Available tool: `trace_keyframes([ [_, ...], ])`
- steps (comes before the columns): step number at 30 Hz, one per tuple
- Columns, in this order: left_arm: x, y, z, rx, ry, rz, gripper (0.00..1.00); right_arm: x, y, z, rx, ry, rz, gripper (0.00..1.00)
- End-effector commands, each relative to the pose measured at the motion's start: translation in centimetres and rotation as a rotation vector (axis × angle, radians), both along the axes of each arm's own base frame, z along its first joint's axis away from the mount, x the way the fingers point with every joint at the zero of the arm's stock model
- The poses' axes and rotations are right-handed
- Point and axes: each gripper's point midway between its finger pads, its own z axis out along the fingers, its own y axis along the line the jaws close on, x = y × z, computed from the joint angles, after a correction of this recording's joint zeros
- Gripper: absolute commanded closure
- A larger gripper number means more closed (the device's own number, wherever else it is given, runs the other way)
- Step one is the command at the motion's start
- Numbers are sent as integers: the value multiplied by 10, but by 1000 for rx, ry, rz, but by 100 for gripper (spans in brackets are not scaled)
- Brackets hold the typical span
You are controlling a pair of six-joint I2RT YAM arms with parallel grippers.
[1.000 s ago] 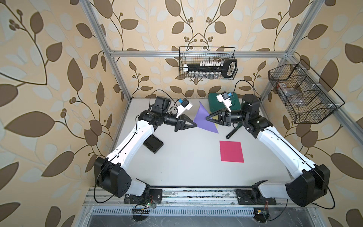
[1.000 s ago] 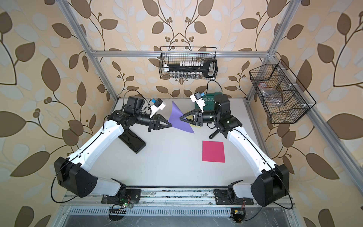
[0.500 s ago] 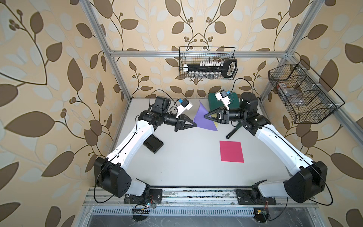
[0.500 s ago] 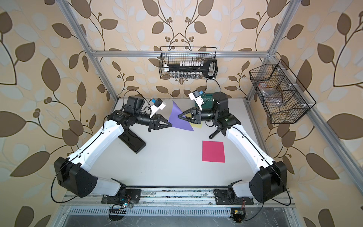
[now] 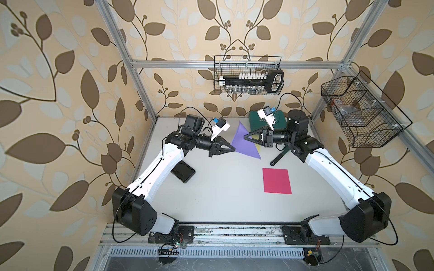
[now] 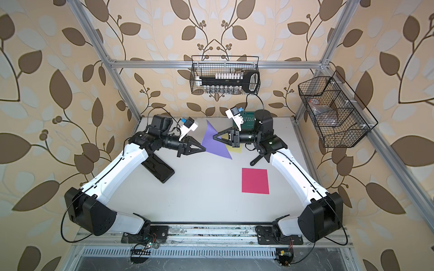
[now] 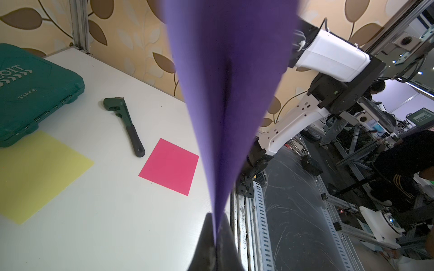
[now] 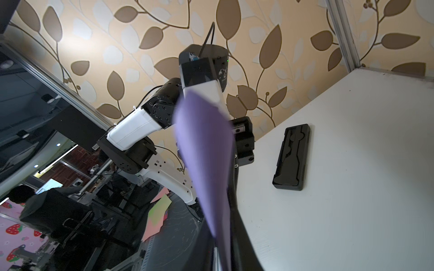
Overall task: Fold the square paper diagonally
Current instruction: Fold the paper.
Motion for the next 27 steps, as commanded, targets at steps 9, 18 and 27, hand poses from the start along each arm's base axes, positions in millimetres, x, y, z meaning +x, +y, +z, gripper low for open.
trace_keyframes([
  [9, -9, 0, 7, -14, -27, -19, 100, 9, 5, 17, 31, -41, -5, 74],
  [18, -9, 0, 6, -11, -27, -16, 100, 14, 10, 23, 37, -33, -5, 74],
  [27, -8, 0, 3, -6, -17, -14, 100, 18, 14, 27, 43, -43, 5, 82],
])
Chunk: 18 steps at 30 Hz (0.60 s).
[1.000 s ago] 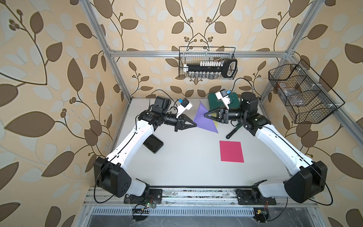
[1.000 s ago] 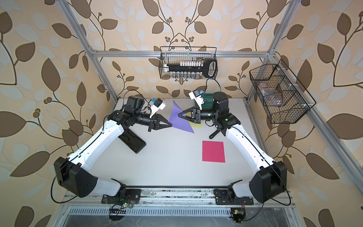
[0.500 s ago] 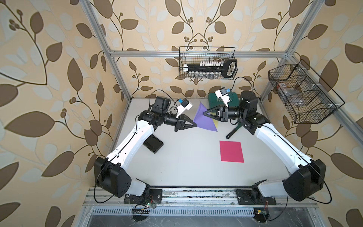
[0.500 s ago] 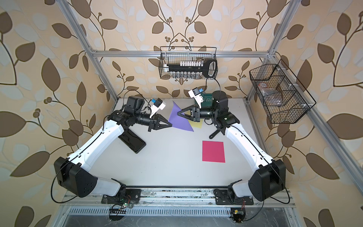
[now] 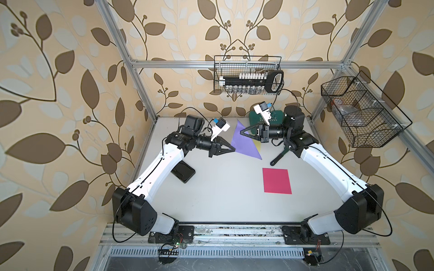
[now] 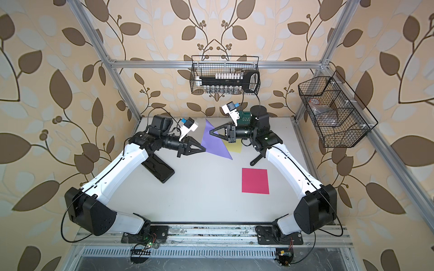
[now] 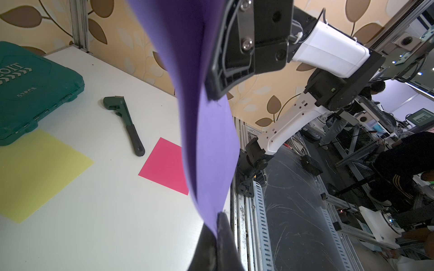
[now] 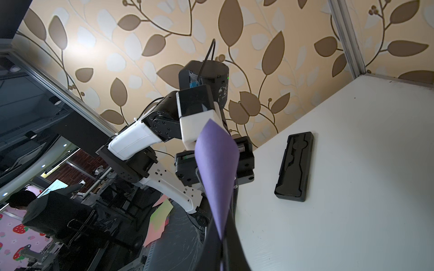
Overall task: Fold the square paper diagonally
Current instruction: Fold the paper.
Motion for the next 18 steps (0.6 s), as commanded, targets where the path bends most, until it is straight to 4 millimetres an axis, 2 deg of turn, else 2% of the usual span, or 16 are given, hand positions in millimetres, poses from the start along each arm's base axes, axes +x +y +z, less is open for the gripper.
trace_keyframes([
  [1, -8, 0, 5, -8, -22, -14, 100, 2, 1, 17, 20, -58, -6, 77],
  [3, -7, 0, 4, -8, -20, -14, 100, 3, 2, 18, 22, -61, -5, 76],
  [4, -7, 0, 4, -7, -20, -14, 100, 4, 2, 19, 23, -61, -5, 82],
  [5, -7, 0, 4, -6, -19, -13, 100, 4, 2, 19, 24, -64, -1, 95],
  [6, -7, 0, 4, -6, -20, -14, 100, 4, 3, 21, 25, -66, 8, 100],
  [8, -7, 0, 3, -5, -19, -14, 100, 4, 4, 22, 27, -68, 16, 100],
  [9, -7, 0, 3, -5, -19, -14, 100, 5, 4, 22, 26, -68, 11, 99],
  [10, -7, 0, 3, -4, -18, -13, 100, 6, 3, 22, 26, -68, 0, 80],
  [11, -7, 0, 3, -4, -18, -14, 100, 8, 3, 23, 26, -73, -8, 74],
  [13, -7, 0, 2, -4, -16, -14, 100, 9, 3, 25, 28, -79, -13, 73],
  [14, -7, 0, 2, -3, -13, -14, 100, 10, 4, 25, 28, -79, -12, 76],
  [15, -6, -1, 2, -3, -13, -14, 100, 10, 4, 26, 29, -79, -9, 93],
  [16, -6, -1, 2, -4, -12, -15, 100, 10, 5, 27, 30, -79, -2, 100],
  [18, -6, -1, 0, -2, -6, -15, 100, 11, 5, 28, 32, -76, 5, 100],
])
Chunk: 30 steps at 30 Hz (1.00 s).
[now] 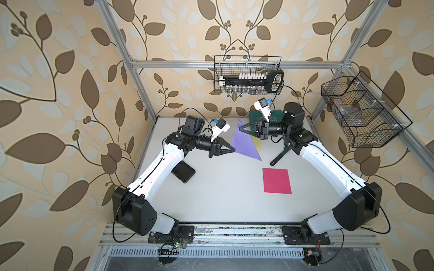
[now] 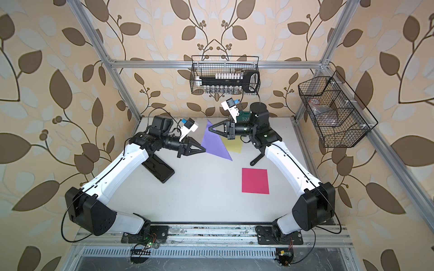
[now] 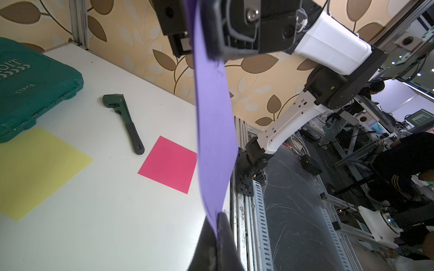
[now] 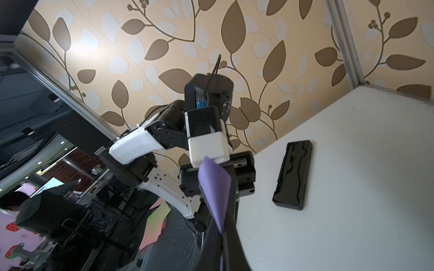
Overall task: Fold the square paper diagonally
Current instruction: Fold the paper.
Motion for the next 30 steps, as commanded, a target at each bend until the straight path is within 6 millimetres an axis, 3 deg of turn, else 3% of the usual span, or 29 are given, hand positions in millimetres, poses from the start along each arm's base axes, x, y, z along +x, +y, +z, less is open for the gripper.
trace_keyframes([
  [1, -6, -1, 2, -4, -13, -14, 100, 4, 2, 15, 18, -45, 3, 97],
  [2, -6, -1, 2, -3, -13, -14, 100, 5, 2, 15, 18, -45, -4, 83],
  [3, -6, -1, 2, -3, -12, -14, 100, 6, 2, 16, 19, -51, -12, 80],
  [4, -6, -1, 2, -3, -10, -14, 100, 7, 2, 17, 21, -55, -15, 82],
  [6, -6, -1, 0, 0, -6, -13, 100, 8, 2, 18, 22, -56, -9, 100],
  [8, -5, -1, 0, 0, -3, -12, 100, 8, 3, 19, 24, -51, 8, 100],
  [9, -5, -1, 0, 0, -4, -12, 100, 9, 4, 19, 24, -51, 8, 98],
  [10, -5, -1, 0, 1, -3, -12, 100, 10, 4, 19, 24, -50, 2, 81],
  [12, -5, -1, -1, 2, -4, -10, 100, 11, 3, 20, 26, -59, -10, 77],
  [13, -5, -1, -1, 3, -3, -10, 100, 12, 3, 21, 27, -62, -12, 83],
  [14, -4, -1, -1, 4, -2, -10, 100, 12, 4, 21, 28, -61, -6, 100],
  [17, -4, -1, -2, 7, 1, -8, 100, 12, 5, 23, 32, -61, 12, 100],
  [19, -4, -1, -3, 9, 0, -6, 100, 14, 5, 23, 31, -57, 0, 77],
  [20, -3, -1, -4, 11, 3, -6, 100, 15, 5, 23, 31, -61, -5, 74],
  [21, -3, -1, -4, 12, 3, -5, 100, 15, 5, 23, 33, -62, -7, 75],
  [23, -3, -1, -5, 16, 6, -4, 100, 16, 5, 25, 34, -65, -6, 100],
  [27, -2, 0, -8, 25, 6, -1, 100, 19, 4, 24, 39, -46, 6, 100],
  [28, -2, 0, -9, 28, 6, 1, 100, 20, 4, 23, 38, -44, -3, 97],
  [29, -2, 0, -10, 30, 8, 2, 100, 21, 3, 23, 38, -44, -15, 75],
  [30, -2, -1, -10, 31, 10, 1, 100, 22, 3, 23, 37, -45, -22, 68],
])
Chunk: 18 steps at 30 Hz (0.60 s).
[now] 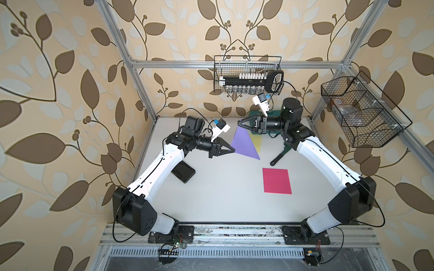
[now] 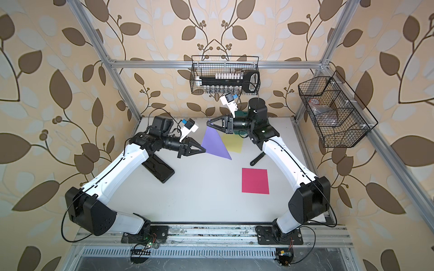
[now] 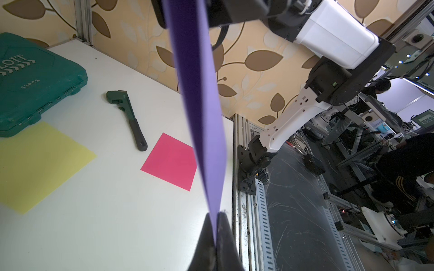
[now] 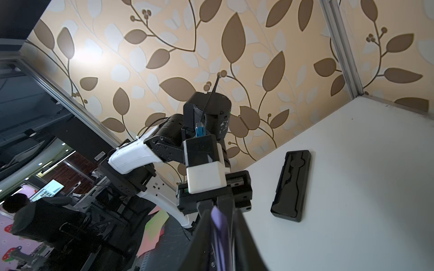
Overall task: Fold the square paper diagonally
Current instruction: Fold the paper, then place the paper at the center of the board.
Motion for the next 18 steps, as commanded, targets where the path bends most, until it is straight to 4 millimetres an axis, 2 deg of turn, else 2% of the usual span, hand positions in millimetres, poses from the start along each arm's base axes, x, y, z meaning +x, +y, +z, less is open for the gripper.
trace_keyframes([
  [1, -3, -2, -6, 12, 7, -14, 100, 5, -2, 10, 15, -33, -16, 70],
  [3, -3, -2, -7, 15, 10, -15, 100, 7, -3, 11, 16, -33, -19, 100],
  [7, -2, -2, -8, 19, 8, -13, 100, 9, -4, 9, 21, -15, -10, 98],
  [8, -2, -1, -9, 20, 8, -13, 100, 11, -5, 8, 18, -9, -22, 71],
  [9, -2, -1, -9, 21, 6, -12, 100, 14, -8, 7, 19, -7, -45, 56],
  [11, -2, -1, -11, 25, 9, -9, 100, 24, -15, 5, 14, 1, -112, 38],
  [13, 0, -1, -13, 33, 11, -1, 100, 45, -31, -8, -43, 56, -246, 18],
  [14, 6, -3, -25, 50, 41, 8, 100, 53, -40, -15, -78, 74, -304, 10],
  [16, 15, -3, -34, 75, 62, 48, 100, 68, -66, -32, -148, 116, -449, 9],
  [18, 29, -2, -45, 119, 91, 130, 100, 72, -90, -45, -179, 143, -557, 5],
])
